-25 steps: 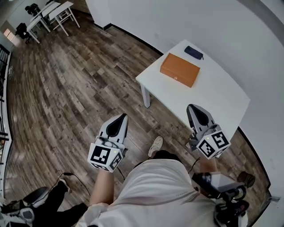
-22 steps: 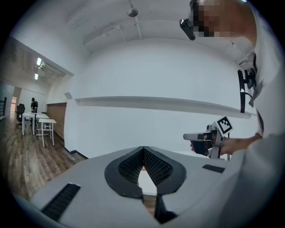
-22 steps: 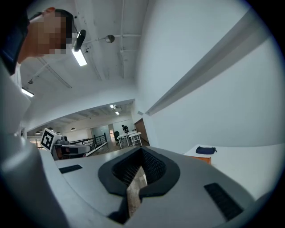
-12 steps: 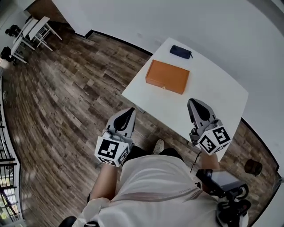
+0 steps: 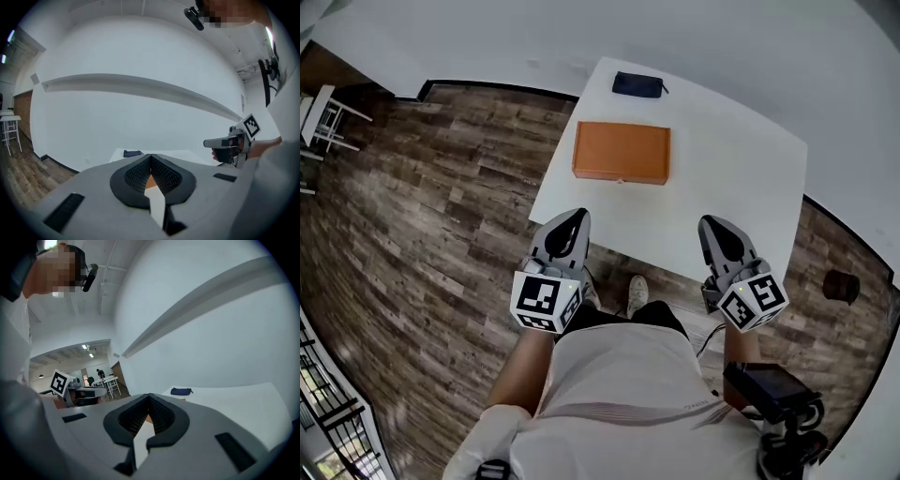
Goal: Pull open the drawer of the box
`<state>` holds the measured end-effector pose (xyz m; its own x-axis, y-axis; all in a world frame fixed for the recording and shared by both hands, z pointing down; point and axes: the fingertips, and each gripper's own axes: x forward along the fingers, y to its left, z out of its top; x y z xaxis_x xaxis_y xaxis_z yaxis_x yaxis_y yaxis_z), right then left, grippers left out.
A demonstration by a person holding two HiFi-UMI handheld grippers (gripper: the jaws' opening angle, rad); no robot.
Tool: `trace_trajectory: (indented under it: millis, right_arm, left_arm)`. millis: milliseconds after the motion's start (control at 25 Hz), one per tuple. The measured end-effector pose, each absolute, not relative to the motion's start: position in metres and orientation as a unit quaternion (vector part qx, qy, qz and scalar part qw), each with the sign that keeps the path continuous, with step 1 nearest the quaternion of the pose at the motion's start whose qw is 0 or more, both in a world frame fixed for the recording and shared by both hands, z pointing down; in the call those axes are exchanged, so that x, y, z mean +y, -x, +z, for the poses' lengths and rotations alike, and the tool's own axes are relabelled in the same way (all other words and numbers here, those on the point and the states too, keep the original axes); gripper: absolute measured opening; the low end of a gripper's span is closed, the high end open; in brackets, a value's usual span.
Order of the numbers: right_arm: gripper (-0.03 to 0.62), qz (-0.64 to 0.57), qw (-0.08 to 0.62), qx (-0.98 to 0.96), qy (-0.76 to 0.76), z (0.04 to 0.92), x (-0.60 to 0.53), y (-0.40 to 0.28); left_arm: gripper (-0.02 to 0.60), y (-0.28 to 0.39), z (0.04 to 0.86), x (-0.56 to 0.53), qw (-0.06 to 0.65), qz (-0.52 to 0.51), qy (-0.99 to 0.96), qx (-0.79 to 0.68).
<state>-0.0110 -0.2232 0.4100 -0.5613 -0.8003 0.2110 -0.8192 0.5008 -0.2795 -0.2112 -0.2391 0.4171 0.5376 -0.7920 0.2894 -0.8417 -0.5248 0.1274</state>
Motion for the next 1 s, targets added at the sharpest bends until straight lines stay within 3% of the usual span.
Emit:
trace_trajectory:
  millis: [320, 760, 1000]
  right_arm:
    - [-0.002, 0.192, 0.066, -0.863, -0.463, 0.439, -0.235, 0.040]
    - [-0.002, 0.220, 0.092, -0.851, -0.468, 0.477, -0.237, 0.028]
    - [-0.002, 0.238, 0.096, -0.843, -0.473, 0.489, -0.234, 0.019]
  left_arm:
    - [0.025, 0.199, 0.494, -0.277, 0.182, 0.144, -0.872, -0.432]
    - [0.173, 0.143, 0.611, -0.328, 0.229, 0.219, -0.851, -0.418]
    - [0.172, 0.136, 0.657, -0.342, 0.268, 0.254, -0.821, -0.436]
